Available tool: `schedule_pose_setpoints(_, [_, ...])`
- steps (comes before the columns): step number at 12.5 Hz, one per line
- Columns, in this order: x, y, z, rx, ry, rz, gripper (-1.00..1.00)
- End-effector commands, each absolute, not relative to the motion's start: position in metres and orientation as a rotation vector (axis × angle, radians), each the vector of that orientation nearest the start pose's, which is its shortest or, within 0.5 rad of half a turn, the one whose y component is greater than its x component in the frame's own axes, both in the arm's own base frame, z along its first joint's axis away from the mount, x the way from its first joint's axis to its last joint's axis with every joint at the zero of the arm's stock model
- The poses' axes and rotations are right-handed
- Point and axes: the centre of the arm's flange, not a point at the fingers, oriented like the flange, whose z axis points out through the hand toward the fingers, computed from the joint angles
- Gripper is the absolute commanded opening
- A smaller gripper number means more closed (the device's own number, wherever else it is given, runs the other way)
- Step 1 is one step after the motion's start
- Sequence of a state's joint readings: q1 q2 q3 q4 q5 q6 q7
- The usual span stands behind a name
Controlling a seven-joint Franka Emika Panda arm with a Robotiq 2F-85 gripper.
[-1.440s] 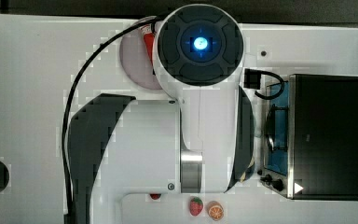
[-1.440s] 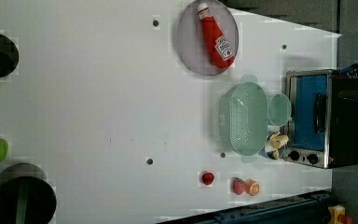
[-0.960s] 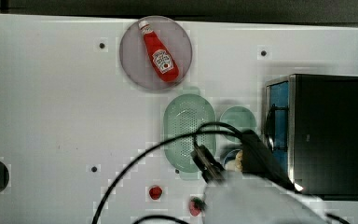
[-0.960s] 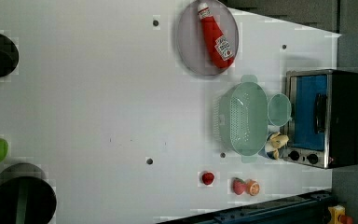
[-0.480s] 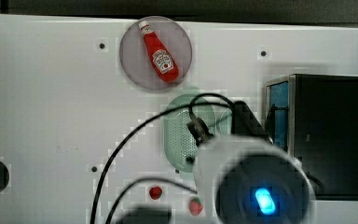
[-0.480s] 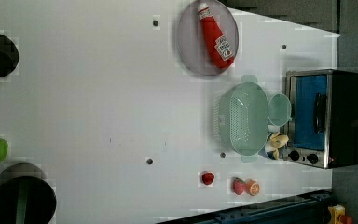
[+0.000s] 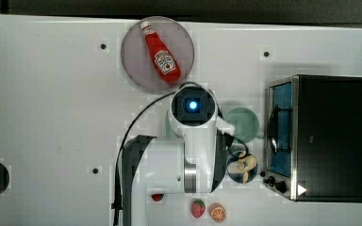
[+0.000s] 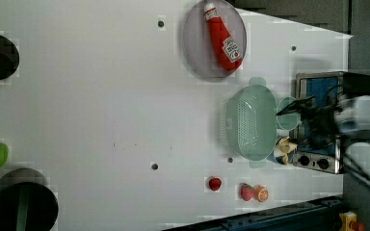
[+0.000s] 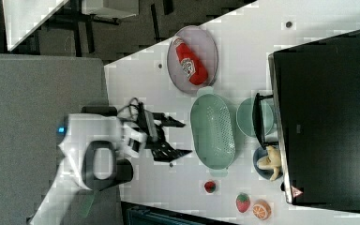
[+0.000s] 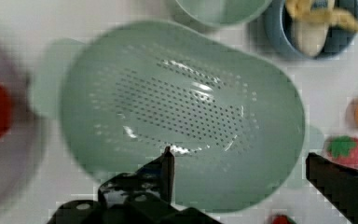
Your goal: Drag strainer right to left.
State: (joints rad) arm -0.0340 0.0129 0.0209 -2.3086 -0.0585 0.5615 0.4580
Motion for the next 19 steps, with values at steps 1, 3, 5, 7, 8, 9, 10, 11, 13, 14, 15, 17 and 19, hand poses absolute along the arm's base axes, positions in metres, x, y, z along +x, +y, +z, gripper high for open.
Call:
schedule_pose_setpoints(1, [0.488,-0.007,0.314,-2.427,2.152,0.105,1.00])
schedule_pose_setpoints(3, [0.480,-0.002,0.274,-2.389,2.171,0.082,1.00])
schedule_pose_setpoints(5, [0.470,0.002,0.237,-2.387,2.151,0.069,1.00])
schedule_pose_setpoints(7, [0.467,0.006,0.203,-2.389,2.134,0.067,1.00])
schedule_pose_setpoints(8, [0.469,0.010,0.189,-2.396,2.123,0.070,1.00])
schedule_pose_setpoints(9, [0.471,0.017,0.175,-2.405,2.105,0.074,1.00])
schedule_pose_setpoints(10, [0.471,0.022,0.165,-2.389,2.112,0.072,1.00])
schedule_pose_setpoints(11, [0.473,0.026,0.159,-2.325,2.164,0.061,1.00])
schedule_pose_setpoints(13, [0.471,0.036,0.153,-2.256,2.233,0.064,1.00])
schedule_pose_setpoints(14, [0.470,0.041,0.151,-2.269,2.225,0.070,1.00])
schedule_pose_setpoints(15, [0.471,0.047,0.152,-2.277,2.207,0.063,1.00])
schedule_pose_setpoints(17, [0.469,0.060,0.152,-2.304,2.177,0.070,1.00])
schedule_pose_setpoints(19, [0.467,0.077,0.152,-2.333,2.143,0.084,1.00])
